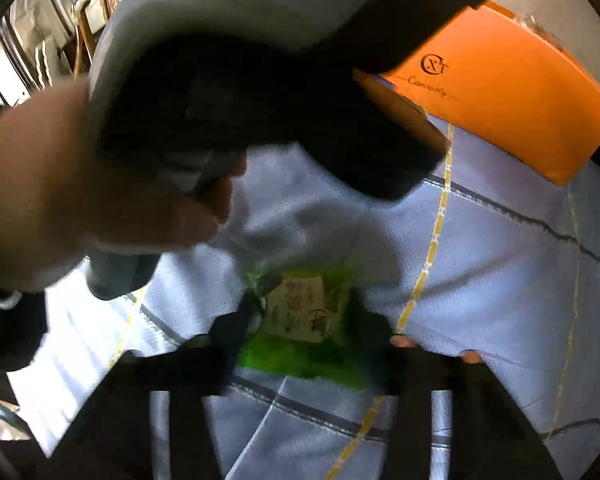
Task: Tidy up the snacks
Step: 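Grasp the green snack pack with the right tool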
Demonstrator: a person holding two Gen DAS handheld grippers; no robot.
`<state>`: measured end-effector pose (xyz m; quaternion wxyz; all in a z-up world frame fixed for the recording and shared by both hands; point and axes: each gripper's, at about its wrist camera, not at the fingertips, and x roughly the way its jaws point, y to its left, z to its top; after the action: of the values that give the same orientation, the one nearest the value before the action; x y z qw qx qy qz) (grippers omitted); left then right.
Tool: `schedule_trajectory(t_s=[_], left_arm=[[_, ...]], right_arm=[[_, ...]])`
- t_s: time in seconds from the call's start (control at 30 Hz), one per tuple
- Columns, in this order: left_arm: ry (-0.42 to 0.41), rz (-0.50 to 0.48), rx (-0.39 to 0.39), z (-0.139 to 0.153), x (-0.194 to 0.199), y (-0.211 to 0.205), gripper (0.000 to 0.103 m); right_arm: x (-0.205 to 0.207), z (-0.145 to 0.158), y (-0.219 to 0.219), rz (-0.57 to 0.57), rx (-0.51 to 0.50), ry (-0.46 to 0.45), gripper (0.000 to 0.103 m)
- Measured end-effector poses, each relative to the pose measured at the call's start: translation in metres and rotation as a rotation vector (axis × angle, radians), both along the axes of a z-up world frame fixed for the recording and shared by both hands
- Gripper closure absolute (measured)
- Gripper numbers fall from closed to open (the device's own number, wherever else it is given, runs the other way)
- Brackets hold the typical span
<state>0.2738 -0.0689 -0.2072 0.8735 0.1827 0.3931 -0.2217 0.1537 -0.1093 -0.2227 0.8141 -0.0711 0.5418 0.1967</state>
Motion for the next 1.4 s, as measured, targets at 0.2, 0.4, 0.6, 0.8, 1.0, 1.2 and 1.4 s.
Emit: schedule_trajectory(t_s=[0.2,0.4,0.6,0.8,1.0,1.2,1.4], left_arm=[[0.053,0.045,-0.100,0.002,-0.001,0.030,0.103],[0.025,0.086,-0.195,0.027,-0.021,0.063,0.103],[0.084,0.167,-0.198,0.019,-0.016,0.054,0.056],[0.072,0.151,-0.121,-0.001,-0.018,0.023,0.005],[0.087,0.186,-0.025,-0.023,-0.013,0.036,0.016],[0.029,0.128,-0.111,0.002,-0.026,0.034,0.062],[0.060,0.138,-0.180,0.013,-0.032,0.054,0.065]], right_arm=[[-0.016,0.025,-0.026,-0.003,-0.007,-0.024,0.064],[-0.018,0.064,-0.065,-0.059,0.042,-0.067,0.065],[0.000,0.075,-0.093,-0.129,0.068,-0.060,0.064],[-0.001,0.053,-0.080,-0.115,0.060,-0.043,0.064],[-0.005,0.053,-0.092,-0.140,0.068,-0.044,0.064],[-0.001,0.062,-0.098,-0.154,0.078,-0.067,0.064],[0.007,0.077,-0.096,-0.141,0.081,-0.100,0.064]])
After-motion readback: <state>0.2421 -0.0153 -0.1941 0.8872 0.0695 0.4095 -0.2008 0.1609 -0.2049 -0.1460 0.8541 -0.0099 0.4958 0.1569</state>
